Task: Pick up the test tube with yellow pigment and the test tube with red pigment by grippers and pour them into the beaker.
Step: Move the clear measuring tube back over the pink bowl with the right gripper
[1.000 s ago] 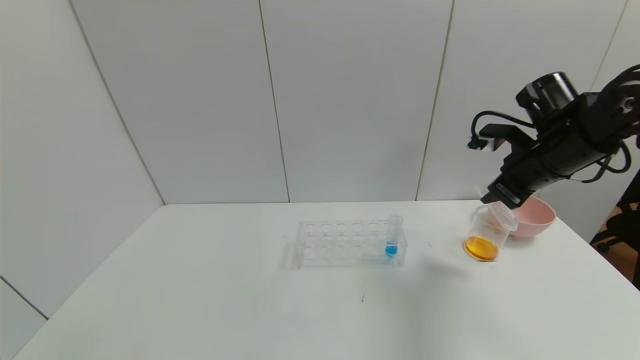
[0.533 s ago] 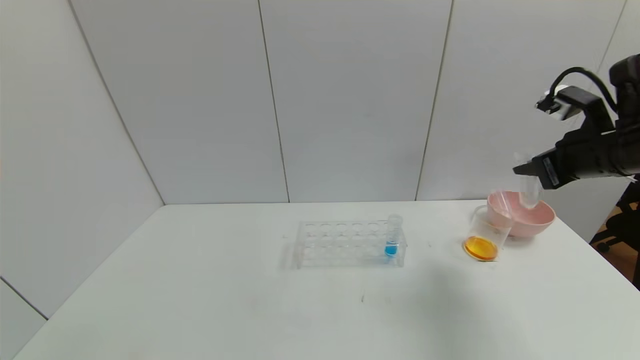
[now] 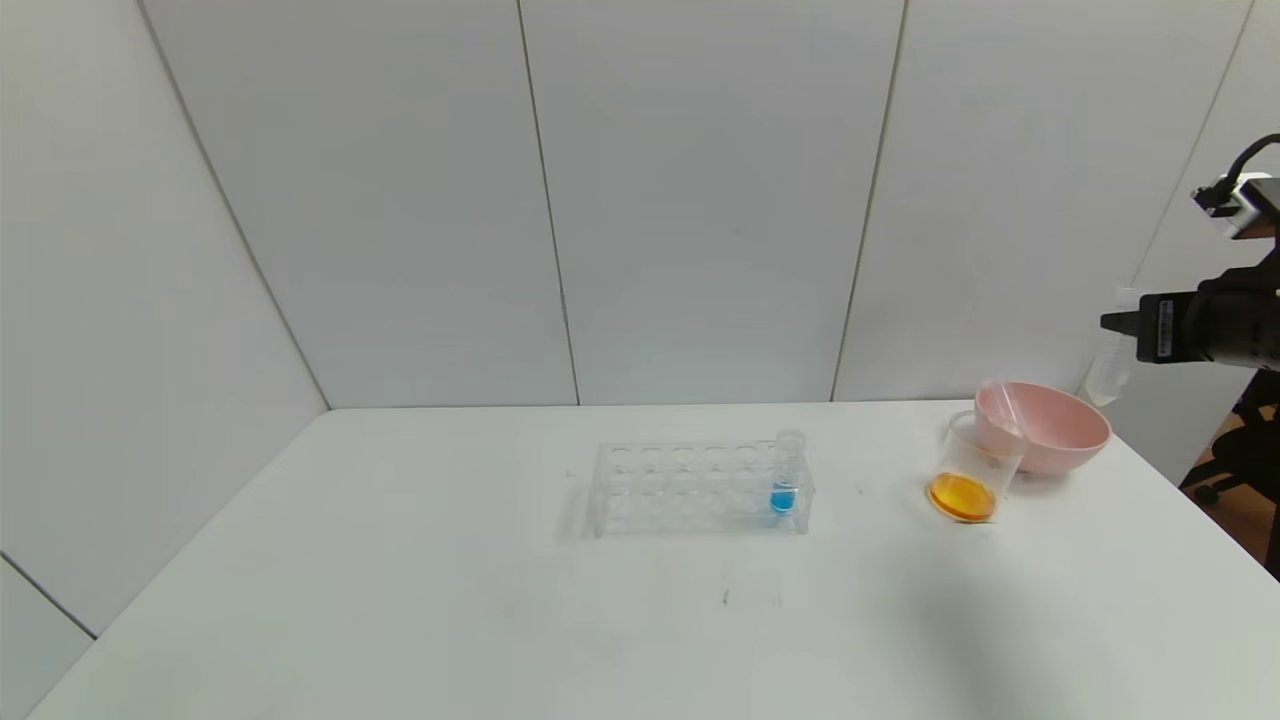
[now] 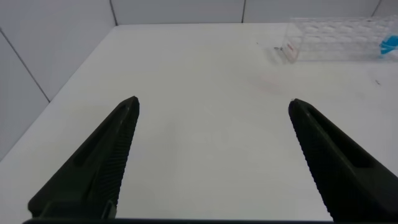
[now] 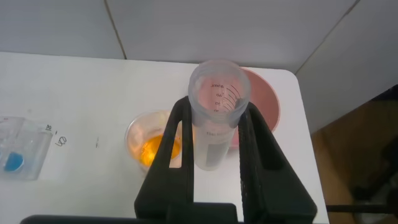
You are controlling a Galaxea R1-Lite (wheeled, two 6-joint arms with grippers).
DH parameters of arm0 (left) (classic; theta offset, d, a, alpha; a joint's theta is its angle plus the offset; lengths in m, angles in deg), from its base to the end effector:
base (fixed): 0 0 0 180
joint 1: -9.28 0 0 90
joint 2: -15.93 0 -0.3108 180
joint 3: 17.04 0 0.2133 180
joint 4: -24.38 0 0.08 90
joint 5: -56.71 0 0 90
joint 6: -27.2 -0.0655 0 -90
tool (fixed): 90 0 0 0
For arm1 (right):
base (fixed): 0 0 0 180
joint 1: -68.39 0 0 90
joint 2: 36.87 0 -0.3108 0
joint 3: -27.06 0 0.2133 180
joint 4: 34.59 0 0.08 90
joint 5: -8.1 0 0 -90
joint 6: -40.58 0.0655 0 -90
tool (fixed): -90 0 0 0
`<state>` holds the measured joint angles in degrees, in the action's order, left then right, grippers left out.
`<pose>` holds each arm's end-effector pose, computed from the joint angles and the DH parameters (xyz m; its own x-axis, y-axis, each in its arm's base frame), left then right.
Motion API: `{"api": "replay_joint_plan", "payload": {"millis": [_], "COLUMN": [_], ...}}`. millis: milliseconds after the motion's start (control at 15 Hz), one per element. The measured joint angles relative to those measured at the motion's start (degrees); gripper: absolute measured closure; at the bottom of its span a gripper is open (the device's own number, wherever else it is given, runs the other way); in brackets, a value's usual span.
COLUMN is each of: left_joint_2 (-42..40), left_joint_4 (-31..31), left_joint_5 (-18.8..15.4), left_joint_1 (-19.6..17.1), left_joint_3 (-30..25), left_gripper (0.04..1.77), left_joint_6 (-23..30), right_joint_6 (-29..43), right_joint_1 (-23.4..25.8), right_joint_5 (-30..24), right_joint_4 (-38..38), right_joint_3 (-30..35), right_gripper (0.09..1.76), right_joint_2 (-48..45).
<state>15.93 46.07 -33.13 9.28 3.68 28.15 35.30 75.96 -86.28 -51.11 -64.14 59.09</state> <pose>0.0342 0.0002 0.0730 0.9999 0.0028 -0.0169 -0.0031 0.9999 -0.0165 0.3776 -0.0451 0.2387 0.9311 -0.0467 -0.3619 0.0274 0.9979 -0.0581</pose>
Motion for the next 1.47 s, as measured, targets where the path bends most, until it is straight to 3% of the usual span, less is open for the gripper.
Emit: {"api": "replay_joint_plan", "payload": {"millis": [667, 1467], "left_joint_2": [0.0, 0.0], "left_joint_4": [0.0, 0.0], "left_joint_5": [0.0, 0.0], "left_joint_1": [0.0, 0.0], "left_joint_3": [0.0, 0.0], "left_gripper": [0.09, 0.09], "left_joint_6": [0.0, 0.0], "right_joint_6": [0.5, 0.3], "right_joint_1": [3.6, 3.5], "right_joint_5": [0.4, 0.5], "right_joint_4": [23.9, 32.4], "right_joint_3": [1.8, 1.2], "right_gripper": [1.37, 1.37], "right_joint_2": [15.1, 26.9]}}
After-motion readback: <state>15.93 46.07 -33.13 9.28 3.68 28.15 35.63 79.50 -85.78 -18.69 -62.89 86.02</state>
